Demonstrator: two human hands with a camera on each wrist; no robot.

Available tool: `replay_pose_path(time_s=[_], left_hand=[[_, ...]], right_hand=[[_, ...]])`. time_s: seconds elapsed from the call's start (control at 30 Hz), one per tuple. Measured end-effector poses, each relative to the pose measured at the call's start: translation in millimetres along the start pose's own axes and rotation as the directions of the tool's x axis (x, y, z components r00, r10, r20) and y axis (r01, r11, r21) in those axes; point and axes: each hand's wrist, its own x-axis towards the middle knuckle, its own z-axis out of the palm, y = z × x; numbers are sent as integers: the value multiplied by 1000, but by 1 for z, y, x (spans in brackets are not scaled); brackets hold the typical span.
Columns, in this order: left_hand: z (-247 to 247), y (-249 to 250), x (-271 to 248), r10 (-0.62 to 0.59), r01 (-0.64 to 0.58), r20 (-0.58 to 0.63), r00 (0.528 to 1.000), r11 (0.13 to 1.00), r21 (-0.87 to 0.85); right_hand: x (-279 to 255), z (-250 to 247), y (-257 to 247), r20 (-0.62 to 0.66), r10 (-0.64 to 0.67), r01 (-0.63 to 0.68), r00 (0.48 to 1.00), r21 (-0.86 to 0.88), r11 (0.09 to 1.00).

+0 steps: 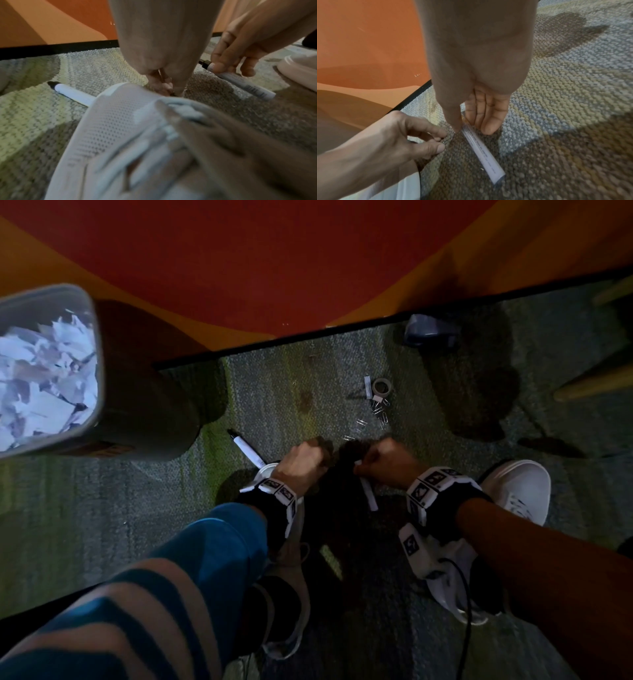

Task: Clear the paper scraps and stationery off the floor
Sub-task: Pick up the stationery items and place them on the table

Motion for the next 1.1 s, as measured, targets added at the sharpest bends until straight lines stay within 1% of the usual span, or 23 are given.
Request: replay_pose_path(time_s=[0.1, 0.13, 0.3, 0.4, 0.47, 0.53, 0.6, 0.7, 0.77, 0.8, 0.83, 0.9, 1.0, 1.03, 1.1], left_hand=[[4, -2, 4, -77, 71, 73, 994, 994, 83], [5, -2, 5, -93, 86, 77, 993, 991, 99], [7, 3, 4, -136, 135, 17, 991, 990, 51], [7, 3, 5, -176, 176, -2, 984, 984, -13], [8, -2, 6, -225, 227, 32, 974, 971, -75], [5, -6, 8, -243, 249, 59, 968, 952, -175], [-7, -6, 9, -227, 238, 74, 971, 944, -227], [-20, -10, 14, -236, 236, 30, 971, 937, -256], [-30, -17, 22, -250, 231, -23, 968, 923, -306], [-43, -14, 23, -251, 216, -62, 966, 916, -338], [-68, 3, 18, -251, 210, -77, 965, 913, -351], [-116, 35, 10, -219, 167, -124, 968, 927, -337], [-173, 66, 9, -189, 106, -241, 952, 942, -319], [-191, 76, 11, -170, 77, -296, 940, 950, -303], [-234, 107, 9, -128, 37, -365, 922, 969, -245]], right_hand=[[-2, 1, -1, 13, -19, 19, 1000, -15, 1000], [-3, 2, -1, 14, -25, 25, 1000, -22, 999], [1, 4, 0, 9, -25, 25, 1000, -54, 998], [1, 3, -4, 14, -23, 24, 1000, -28, 999], [-1, 1, -7, 14, -19, 19, 1000, 1, 1000], [-5, -4, -10, 16, -49, 49, 999, 24, 999], [-9, -10, -14, 25, -102, 102, 994, 18, 995], [-18, -24, -27, 5, -129, 129, 992, -13, 992], [-24, -34, -37, -26, -102, 102, 994, 30, 994], [-29, -41, -43, -40, -93, 96, 995, 66, 993], [-36, -50, -50, -50, -99, 104, 994, 109, 989], [-52, -77, -66, -72, -157, 166, 985, 148, 975], [-78, -127, -90, -122, -279, 289, 952, 73, 954], [-90, -147, -98, -138, -300, 311, 944, 66, 948], [-117, -189, -113, -199, -316, 334, 927, 62, 940]])
